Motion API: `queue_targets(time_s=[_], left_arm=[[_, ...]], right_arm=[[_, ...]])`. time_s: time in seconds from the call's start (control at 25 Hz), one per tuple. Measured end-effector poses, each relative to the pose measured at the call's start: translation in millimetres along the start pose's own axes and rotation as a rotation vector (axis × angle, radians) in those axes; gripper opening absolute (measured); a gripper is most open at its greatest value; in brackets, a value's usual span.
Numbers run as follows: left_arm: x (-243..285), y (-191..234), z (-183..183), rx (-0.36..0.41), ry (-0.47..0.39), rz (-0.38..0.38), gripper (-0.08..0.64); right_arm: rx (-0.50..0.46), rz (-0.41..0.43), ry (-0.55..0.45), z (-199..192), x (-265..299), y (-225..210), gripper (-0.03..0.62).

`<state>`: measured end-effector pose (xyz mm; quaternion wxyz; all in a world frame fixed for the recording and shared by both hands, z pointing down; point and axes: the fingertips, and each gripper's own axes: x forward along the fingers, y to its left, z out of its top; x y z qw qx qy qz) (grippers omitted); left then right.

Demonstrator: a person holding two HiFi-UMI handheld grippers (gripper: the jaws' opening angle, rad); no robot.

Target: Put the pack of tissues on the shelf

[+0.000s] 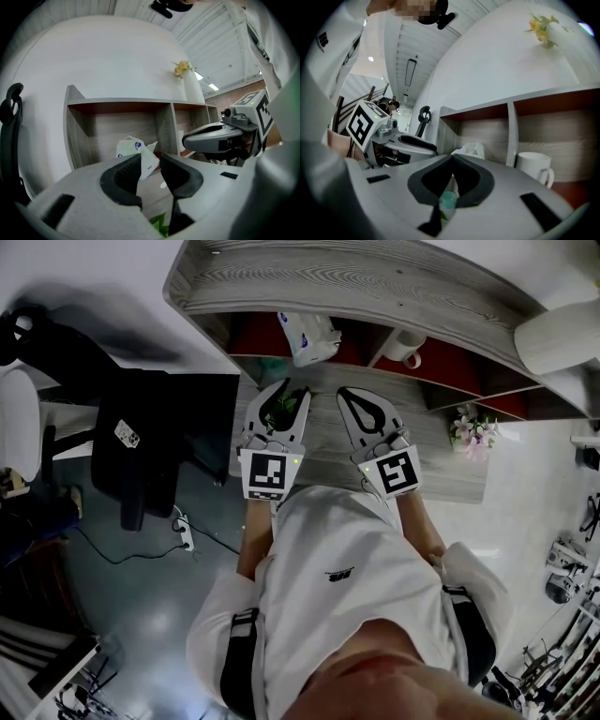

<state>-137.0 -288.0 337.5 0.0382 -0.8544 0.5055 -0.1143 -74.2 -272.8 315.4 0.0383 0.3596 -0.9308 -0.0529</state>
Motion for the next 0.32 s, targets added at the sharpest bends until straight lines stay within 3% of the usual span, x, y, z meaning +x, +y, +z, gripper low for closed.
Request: queue_targets(time_s=[0.32], left_arm=[[-0.8, -1.2, -0.6, -0.003, 0.001, 0.001, 0.139]], right_arm=[[0.007, -0.006, 0.0, -1.3, -1.7, -0.9, 0.026]])
